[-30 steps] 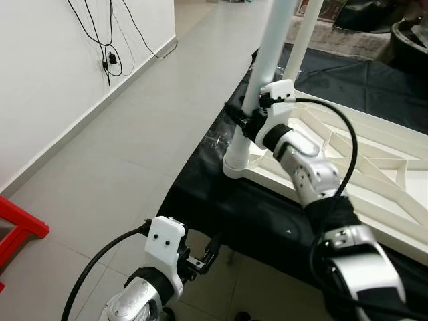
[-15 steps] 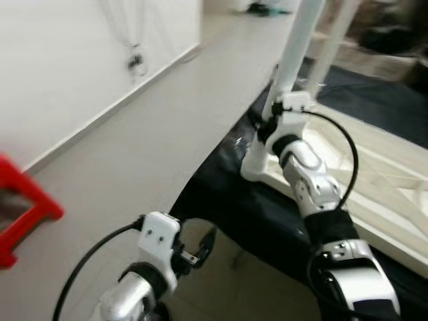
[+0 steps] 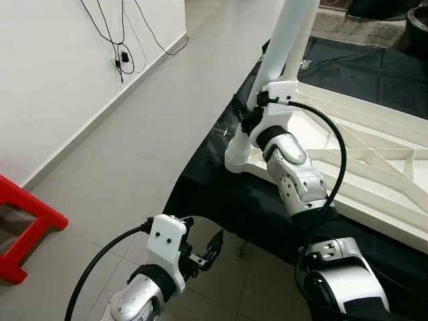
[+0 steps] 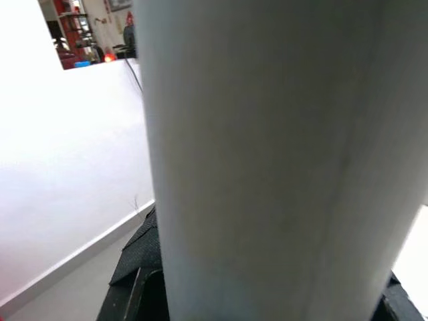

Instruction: Building children table

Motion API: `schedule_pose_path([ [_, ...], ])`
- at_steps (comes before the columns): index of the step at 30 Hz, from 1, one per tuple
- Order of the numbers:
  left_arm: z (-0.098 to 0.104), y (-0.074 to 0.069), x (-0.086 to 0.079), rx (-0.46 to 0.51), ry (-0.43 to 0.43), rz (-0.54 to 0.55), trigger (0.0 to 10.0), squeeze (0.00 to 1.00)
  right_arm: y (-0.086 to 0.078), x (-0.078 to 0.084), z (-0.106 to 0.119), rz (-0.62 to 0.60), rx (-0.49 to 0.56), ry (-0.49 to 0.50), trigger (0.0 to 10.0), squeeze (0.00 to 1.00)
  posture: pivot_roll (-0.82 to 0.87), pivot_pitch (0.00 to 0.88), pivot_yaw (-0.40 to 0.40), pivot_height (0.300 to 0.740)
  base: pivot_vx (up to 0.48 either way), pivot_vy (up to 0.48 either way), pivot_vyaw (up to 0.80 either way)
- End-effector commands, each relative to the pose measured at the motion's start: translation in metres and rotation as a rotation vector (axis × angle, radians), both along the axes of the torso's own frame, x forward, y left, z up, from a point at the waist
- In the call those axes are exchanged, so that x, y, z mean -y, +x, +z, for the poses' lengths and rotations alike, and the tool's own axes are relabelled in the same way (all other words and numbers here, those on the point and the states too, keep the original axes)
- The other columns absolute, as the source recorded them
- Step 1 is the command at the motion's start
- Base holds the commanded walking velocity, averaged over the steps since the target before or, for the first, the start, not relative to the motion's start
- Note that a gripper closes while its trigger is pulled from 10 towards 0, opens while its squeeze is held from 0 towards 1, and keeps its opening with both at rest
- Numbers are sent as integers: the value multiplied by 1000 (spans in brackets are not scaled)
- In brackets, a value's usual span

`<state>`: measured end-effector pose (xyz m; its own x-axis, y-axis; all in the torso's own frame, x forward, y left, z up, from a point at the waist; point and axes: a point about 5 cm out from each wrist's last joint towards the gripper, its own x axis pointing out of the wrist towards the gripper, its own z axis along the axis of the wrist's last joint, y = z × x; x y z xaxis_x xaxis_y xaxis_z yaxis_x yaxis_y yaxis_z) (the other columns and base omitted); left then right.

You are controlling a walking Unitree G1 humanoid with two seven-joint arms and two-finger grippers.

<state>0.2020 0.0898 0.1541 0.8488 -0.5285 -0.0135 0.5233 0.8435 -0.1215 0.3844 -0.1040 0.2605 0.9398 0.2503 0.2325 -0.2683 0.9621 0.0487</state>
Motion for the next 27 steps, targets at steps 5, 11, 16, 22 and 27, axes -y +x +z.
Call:
schedule_pose_path([
  [5, -4, -1, -1, -10, 13, 5, 10000, 0, 4, 3, -30, -41, -133, -20, 10000, 0, 56, 200, -51, 740, 0, 0, 0],
  [11, -4, 0, -1, -9, 13, 7, 10000, 0, 5, 2, -28, -38, -125, -29, 10000, 0, 73, 200, -43, 740, 0, 0, 0],
  [16, -4, 0, -2, -8, 14, 6, 10000, 0, 5, 1, -26, -35, -119, -32, 10000, 0, 91, 198, -27, 740, 0, 0, 0],
  [22, -3, 1, -3, -3, 20, 2, 10000, 0, 5, 0, -27, -41, -121, -22, 10000, 0, 113, 196, -29, 740, 0, 0, 0],
  [27, -3, 0, -2, -2, 17, 3, 10000, 0, 6, 1, -26, -71, -128, -24, 10000, 0, 111, 195, -38, 740, 0, 0, 0],
])
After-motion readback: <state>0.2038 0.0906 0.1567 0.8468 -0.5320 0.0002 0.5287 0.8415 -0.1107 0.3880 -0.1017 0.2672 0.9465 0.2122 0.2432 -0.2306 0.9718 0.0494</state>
